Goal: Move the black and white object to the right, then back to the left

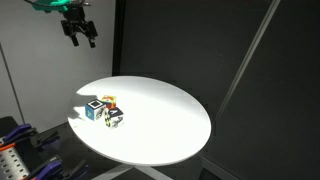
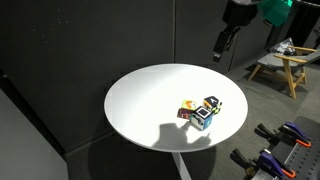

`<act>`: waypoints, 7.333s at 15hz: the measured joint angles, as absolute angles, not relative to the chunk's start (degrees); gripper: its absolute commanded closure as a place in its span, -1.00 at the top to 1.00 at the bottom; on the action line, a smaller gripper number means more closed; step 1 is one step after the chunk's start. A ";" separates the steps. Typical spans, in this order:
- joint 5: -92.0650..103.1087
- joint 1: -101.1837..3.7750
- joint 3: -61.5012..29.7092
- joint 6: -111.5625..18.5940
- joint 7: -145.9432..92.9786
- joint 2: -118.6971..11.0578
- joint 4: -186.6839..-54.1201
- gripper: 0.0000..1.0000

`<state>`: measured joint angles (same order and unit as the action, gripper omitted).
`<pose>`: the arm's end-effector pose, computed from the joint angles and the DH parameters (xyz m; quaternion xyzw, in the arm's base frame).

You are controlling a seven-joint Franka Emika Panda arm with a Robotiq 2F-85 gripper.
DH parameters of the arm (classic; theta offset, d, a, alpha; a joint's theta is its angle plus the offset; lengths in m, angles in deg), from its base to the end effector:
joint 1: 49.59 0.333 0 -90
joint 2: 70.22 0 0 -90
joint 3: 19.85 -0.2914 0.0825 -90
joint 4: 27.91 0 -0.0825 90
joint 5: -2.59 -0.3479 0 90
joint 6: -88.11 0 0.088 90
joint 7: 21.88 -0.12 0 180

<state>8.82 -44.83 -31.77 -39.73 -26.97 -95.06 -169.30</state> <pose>0.3948 0.1159 0.4467 0.9839 0.1239 0.1072 0.0709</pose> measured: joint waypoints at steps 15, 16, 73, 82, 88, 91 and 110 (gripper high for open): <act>-1.30 -44.97 -23.63 -40.16 -22.43 -83.02 -164.07 1.00; -1.30 -45.17 -23.49 -40.77 -22.73 -82.02 -163.74 1.00; 2.95 -48.72 -15.66 -66.28 -37.08 -48.73 -162.94 1.00; 2.95 -48.62 -15.60 -67.99 -36.08 -46.54 -162.56 1.00; 2.95 -48.61 -15.56 -67.99 -36.06 -45.94 -162.30 1.00; 2.95 -48.61 -15.56 -67.99 -36.01 -45.97 -162.25 1.00; 4.12 -47.25 -15.21 -60.48 -35.44 -53.74 -162.88 1.00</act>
